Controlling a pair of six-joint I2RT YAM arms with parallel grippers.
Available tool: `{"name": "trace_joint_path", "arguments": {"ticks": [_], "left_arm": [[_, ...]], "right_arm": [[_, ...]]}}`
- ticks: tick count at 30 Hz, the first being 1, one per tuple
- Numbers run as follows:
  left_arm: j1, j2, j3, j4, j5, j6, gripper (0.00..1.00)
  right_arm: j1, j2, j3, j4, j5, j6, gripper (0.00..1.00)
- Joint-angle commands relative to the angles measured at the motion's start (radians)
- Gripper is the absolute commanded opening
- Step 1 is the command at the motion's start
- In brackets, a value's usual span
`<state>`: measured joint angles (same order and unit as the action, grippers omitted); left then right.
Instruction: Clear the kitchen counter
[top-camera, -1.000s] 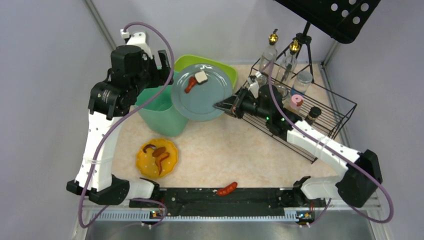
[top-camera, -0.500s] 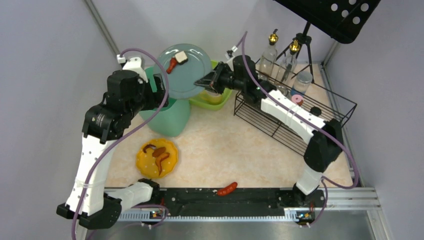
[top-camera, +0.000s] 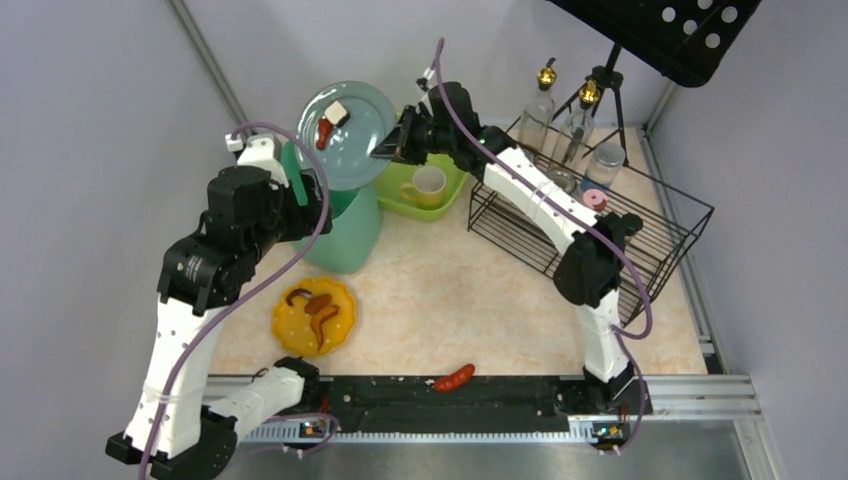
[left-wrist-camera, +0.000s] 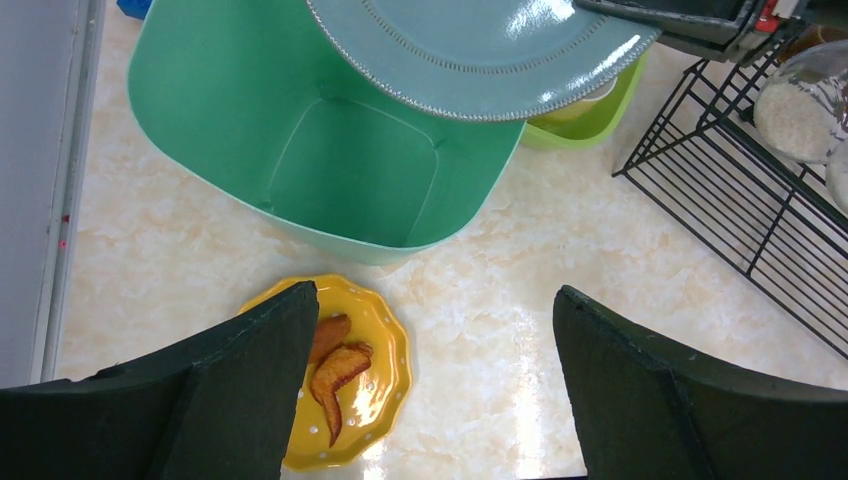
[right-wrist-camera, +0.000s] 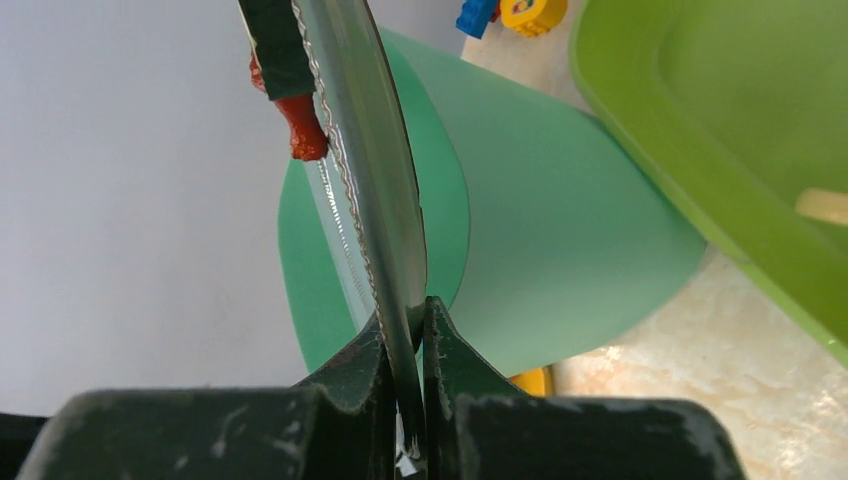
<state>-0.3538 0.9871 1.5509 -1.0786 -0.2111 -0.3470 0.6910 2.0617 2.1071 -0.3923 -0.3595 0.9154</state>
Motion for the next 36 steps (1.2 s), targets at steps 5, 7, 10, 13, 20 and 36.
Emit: {"name": "trace_joint_path", "arguments": {"ticks": [5,7,10,13,20,36], "left_arm": [[-0.001,-0.029,0.002,-0.001,-0.033,-0.005,0.92],[-0.001,-0.027,-0.002,-0.005,-0.036,-0.003,0.92],[-0.001,-0.03,-0.015,0.001,-0.042,-0.001,0.92],[-0.001,-0.028,-0.021,0.004,-0.043,0.0,0.92],[-0.002,-0.022,-0.033,0.009,-0.048,0.006,0.92],[-0.001,-0.035,-0.086,0.033,-0.073,0.008,0.93]], "right_arm": [[0.006,0.078,0.294,0.032,-0.035,-0.17,0.0],[0.012,0.083,0.315,0.016,-0.016,-0.222,0.0],[0.017,0.08,0.324,0.01,0.006,-0.273,0.0],[0.019,0.077,0.324,0.03,0.022,-0.311,0.0],[0.024,0.084,0.33,0.121,0.031,-0.321,0.0],[-0.064,-0.006,0.309,0.28,0.163,-0.159,0.0]]}}
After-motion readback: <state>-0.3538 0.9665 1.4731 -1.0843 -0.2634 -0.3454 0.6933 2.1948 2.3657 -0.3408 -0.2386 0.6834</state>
